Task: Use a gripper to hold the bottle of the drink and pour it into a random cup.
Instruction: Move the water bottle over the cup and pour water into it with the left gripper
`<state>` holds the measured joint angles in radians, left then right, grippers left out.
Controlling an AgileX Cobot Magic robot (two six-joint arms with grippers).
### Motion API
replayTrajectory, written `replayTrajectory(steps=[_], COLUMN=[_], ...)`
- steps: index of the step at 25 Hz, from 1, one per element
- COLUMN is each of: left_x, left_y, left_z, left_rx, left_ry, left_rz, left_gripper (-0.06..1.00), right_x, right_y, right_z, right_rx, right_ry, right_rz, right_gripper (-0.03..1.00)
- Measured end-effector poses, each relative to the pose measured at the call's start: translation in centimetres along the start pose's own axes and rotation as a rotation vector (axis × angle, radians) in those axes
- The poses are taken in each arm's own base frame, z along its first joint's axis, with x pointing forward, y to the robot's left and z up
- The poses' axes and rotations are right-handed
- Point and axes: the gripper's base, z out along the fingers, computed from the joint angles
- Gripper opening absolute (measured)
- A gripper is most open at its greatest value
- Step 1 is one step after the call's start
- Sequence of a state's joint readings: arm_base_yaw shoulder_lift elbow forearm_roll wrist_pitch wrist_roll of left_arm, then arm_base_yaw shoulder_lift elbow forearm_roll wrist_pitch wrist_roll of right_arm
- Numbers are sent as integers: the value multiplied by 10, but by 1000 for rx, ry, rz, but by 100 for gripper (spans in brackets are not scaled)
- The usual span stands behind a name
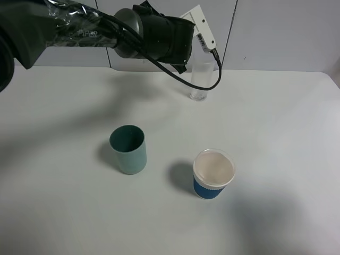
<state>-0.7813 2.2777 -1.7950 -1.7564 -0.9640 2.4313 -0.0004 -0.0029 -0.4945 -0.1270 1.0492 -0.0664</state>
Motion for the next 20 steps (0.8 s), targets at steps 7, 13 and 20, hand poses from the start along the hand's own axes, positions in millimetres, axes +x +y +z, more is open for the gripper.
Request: replayTrajectory(steps=[7, 13, 20], left_x=[-5, -6, -6], left_y=[-4, -3, -3], left_z=[1, 1, 1], left_rx=[-2, -3, -3], left_ry=[-10, -10, -10], left_rz=[21, 67, 106], left_gripper=[50, 50, 50], right_x=[0, 0, 0], right_y=[0, 0, 0], right_z=[0, 0, 0], right_rx=[0, 0, 0], right_ry=[0, 0, 0], right_rz=[0, 0, 0], right_gripper=[74, 74, 74])
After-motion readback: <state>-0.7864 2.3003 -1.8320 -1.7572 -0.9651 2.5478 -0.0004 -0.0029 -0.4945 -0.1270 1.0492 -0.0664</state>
